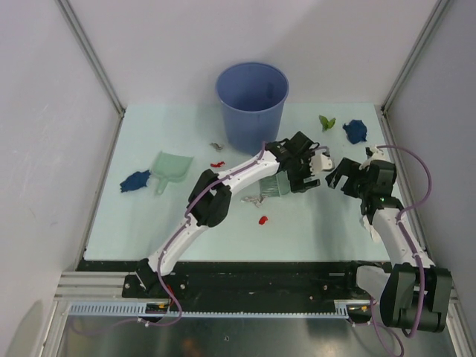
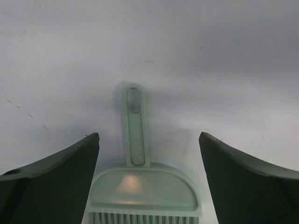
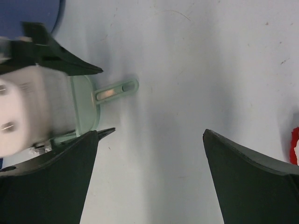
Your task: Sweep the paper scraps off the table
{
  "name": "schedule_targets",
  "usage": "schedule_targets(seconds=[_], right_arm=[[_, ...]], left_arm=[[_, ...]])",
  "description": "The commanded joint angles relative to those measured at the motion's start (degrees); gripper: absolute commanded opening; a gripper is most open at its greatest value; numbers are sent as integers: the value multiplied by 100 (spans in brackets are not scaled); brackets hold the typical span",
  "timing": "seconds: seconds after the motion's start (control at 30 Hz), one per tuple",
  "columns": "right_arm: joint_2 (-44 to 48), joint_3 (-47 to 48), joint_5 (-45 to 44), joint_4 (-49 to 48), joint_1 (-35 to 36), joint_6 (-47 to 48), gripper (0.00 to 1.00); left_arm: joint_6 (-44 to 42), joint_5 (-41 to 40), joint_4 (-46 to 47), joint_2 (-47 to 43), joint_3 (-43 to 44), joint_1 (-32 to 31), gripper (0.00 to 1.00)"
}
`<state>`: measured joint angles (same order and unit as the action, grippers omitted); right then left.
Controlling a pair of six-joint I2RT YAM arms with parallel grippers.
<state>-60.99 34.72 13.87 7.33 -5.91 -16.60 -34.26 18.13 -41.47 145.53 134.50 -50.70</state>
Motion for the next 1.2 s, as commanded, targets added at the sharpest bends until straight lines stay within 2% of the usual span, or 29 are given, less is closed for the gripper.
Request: schedule_targets(seconds=[0.0,0.13,0.2,0.27,0.3,0.47,0.5,0.57,0.6,0.73,0.9,1.0,1.17], right_arm=[[193,35,-7,-259,-24,-63,100],[175,35,-147,-189,-77,-115,100],[175,35,-78,-206,-103,-107,100],[193,44,-42,-241,-112,-107,100],[202,35,-59,-224,-112,-98,100],[395,44,-209,-145,-138,-71,100],[404,35,-218,-144,-147,-71,100],[430,35,-218,-127,-147,-54,100],[422,44,-218,-118,-147,-54,100],[334,44,-157,-65,-173,-71,100],[-8,70,651,-135,-393,-596,100],[-350,70,1327,-425,-525,-1028,100],[-1177,70,2436,-1628,-464,-2048,100]], left_arm=[[534,-318,-27,247,419,86,91],[605,-625,-10,528,525,174,89],[666,-636,-10,590,560,209,77],[693,-460,-10,520,490,262,73],[675,-442,-19,485,333,262,63],[359,-222,-27,81,-441,157,30],[333,-231,-36,63,-581,139,16],[253,-231,-62,28,-670,95,8],[218,-222,-54,10,-723,86,0],[340,-117,-54,-139,-601,86,0],[648,59,-45,-726,-126,157,0],[623,147,-45,-1087,-352,174,0],[579,322,-36,-1369,-696,174,0]])
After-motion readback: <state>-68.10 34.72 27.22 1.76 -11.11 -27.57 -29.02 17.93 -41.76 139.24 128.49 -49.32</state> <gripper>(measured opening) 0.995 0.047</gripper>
